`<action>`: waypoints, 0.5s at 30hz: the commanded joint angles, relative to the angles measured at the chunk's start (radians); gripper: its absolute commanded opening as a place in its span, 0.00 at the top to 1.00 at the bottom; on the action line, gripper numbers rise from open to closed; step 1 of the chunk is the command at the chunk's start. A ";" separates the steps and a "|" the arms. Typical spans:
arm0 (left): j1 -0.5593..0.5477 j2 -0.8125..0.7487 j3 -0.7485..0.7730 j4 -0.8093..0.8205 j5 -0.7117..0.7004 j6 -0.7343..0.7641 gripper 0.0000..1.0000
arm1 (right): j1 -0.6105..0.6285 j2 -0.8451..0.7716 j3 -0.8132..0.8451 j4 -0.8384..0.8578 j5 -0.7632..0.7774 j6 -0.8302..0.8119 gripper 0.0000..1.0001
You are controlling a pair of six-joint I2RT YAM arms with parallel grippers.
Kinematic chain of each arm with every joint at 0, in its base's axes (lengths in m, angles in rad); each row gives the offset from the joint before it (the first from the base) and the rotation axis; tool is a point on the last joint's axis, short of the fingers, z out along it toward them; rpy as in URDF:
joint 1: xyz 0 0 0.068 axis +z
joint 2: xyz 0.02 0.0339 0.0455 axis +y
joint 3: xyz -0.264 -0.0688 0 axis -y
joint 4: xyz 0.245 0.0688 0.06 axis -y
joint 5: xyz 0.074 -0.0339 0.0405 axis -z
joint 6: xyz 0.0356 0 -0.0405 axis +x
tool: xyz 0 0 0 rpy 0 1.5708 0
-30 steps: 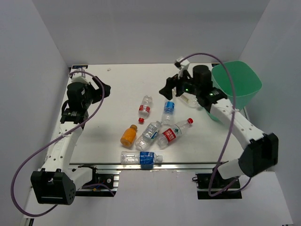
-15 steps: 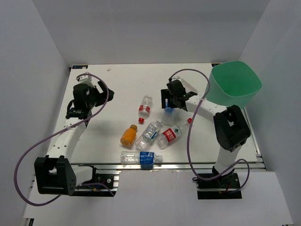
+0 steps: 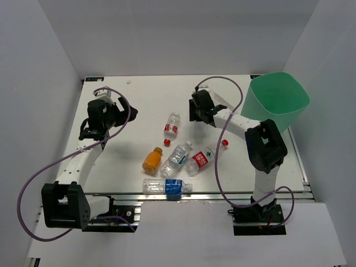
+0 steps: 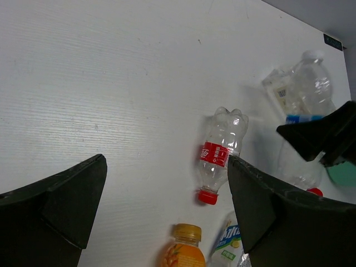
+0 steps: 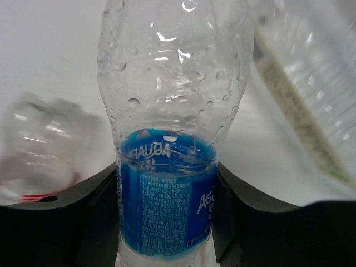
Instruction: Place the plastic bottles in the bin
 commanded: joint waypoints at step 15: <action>0.001 -0.077 -0.058 0.033 0.097 0.066 0.02 | -0.352 -0.607 0.166 0.092 0.033 -0.397 0.68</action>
